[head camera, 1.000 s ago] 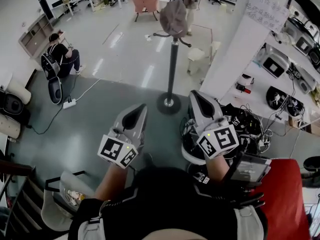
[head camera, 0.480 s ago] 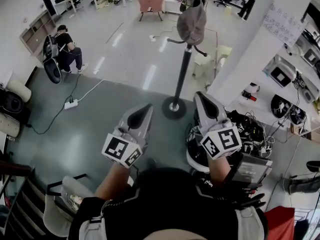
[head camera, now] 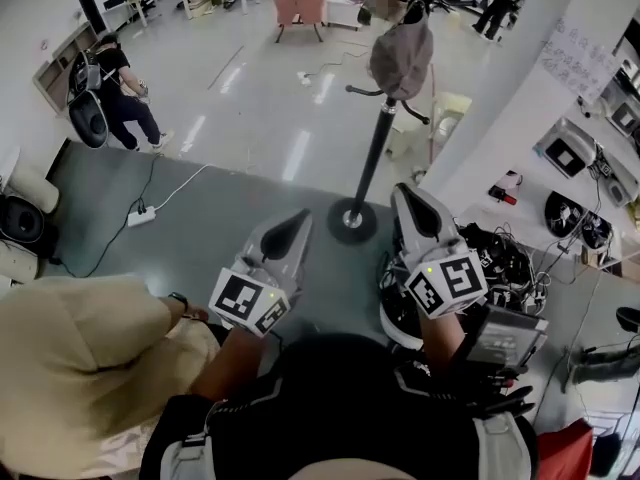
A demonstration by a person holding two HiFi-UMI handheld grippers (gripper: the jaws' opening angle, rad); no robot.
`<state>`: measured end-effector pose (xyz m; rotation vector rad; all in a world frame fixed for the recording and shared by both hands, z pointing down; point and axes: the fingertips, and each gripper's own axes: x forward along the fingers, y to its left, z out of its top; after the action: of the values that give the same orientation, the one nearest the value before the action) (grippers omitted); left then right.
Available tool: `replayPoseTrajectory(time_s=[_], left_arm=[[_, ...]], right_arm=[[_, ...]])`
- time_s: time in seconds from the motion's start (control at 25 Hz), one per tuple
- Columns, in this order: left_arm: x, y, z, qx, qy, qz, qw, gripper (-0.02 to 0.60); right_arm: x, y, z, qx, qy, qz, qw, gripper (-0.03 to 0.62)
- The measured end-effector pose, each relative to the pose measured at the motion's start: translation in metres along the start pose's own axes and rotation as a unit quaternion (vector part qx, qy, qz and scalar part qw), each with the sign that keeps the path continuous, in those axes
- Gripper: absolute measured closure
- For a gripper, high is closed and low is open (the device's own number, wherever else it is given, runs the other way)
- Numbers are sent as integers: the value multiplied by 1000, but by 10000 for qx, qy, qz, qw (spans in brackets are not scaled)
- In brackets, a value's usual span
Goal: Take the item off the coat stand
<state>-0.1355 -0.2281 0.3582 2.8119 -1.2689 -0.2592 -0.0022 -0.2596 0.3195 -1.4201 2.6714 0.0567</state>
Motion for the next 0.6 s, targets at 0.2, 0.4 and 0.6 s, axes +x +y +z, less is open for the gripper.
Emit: replayPoseTrajectory(time_s=[0.2,0.4,0.6], left_arm=[[2,20,3,-25,-7,-103,9999,572],[11,27,-3,-82,5,-240,9997,572],[25,30,-9,-43,30,-390,9992,572]], right_arm=[[16,5,0,-28,34,-114,9999,585],[22,-1,0,-100,24,-242,9997,585],[25,-14,4,-134,-70,-346,9993,585]])
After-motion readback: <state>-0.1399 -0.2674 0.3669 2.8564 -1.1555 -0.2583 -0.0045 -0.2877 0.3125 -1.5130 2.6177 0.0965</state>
